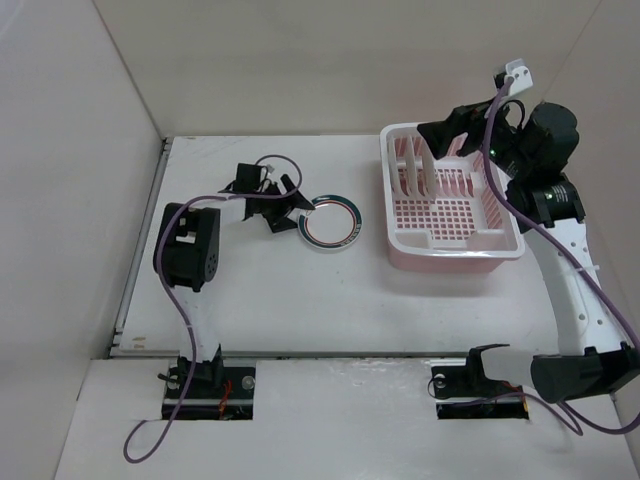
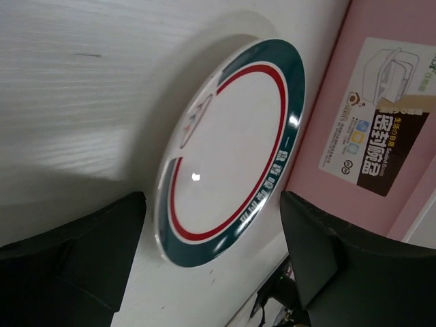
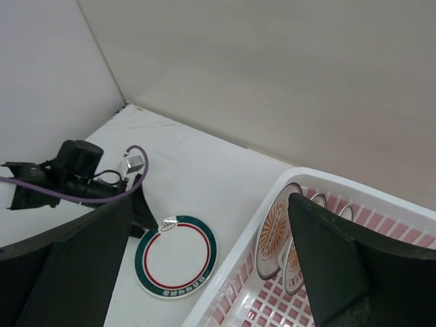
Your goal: Load the plates into the dish rack
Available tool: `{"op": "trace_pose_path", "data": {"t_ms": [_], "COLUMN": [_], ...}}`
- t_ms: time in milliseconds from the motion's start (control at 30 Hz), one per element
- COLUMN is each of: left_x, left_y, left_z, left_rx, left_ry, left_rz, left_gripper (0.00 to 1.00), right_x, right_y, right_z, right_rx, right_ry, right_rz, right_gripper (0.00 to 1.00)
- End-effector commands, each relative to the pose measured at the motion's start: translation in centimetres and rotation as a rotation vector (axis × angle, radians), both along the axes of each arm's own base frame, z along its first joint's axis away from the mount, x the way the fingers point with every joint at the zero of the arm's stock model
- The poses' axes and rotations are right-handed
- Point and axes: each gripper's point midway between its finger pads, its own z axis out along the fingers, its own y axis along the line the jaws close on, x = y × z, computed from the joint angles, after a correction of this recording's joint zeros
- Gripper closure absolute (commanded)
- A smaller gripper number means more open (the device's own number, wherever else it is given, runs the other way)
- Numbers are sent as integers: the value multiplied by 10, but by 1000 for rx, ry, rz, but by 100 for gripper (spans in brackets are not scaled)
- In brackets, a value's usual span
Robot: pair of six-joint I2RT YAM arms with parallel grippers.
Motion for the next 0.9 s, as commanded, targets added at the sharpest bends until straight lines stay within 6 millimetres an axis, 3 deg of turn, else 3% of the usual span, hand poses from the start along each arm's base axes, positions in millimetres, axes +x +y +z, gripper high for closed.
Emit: {"op": "trace_pose_path", "data": {"t_ms": [0, 133, 267, 333, 400, 433, 567, 667, 700, 733, 767, 800, 833, 867], "left_x": [-4, -13, -13, -14, -12, -11, -14, -11, -1, -8, -5, 15, 22, 11], "left_y": [-9, -17, -14, -12, -10, -9, -7, 0, 2, 16, 22, 25, 37, 48], "left_z": [-28, -41, -48, -50, -52, -53, -58, -39, -23, -23, -5, 29, 39, 51], "left_rx": [27, 23, 33, 44, 59, 65, 70, 108, 126, 213, 252, 278, 346, 408], "left_ry": [35, 70, 77, 86, 82, 86, 99, 83, 62, 118, 115, 59, 57, 102], "left_rz": [-12, -17, 11, 18, 30, 44, 55, 88, 107, 139, 166, 186, 233, 237], "left_gripper": [22, 31, 65, 92, 97, 100, 100, 100, 100, 100, 100, 100, 100, 100], "right_x": [-14, -19, -21, -23, -22, -23, -12, -5, 2, 15, 5, 12, 14, 10], "right_y": [9, 9, 10, 10, 15, 15, 20, 34, 41, 33, 67, 74, 80, 91], "right_z": [17, 23, 24, 28, 25, 33, 21, 11, -11, -22, -34, -54, -57, -63], "right_rx": [19, 21, 20, 28, 26, 36, 33, -1, -126, -210, -287, -415, -466, -521], "right_ry": [-43, -53, -52, -56, -46, -62, -29, -10, 4, 14, 13, 17, 7, 3], "right_rz": [66, 66, 75, 76, 96, 97, 105, 123, 122, -12, 14, -14, -52, -98], "right_gripper": [0, 0, 0, 0, 0, 0, 0, 0, 0, 0, 0, 0, 0, 0]}}
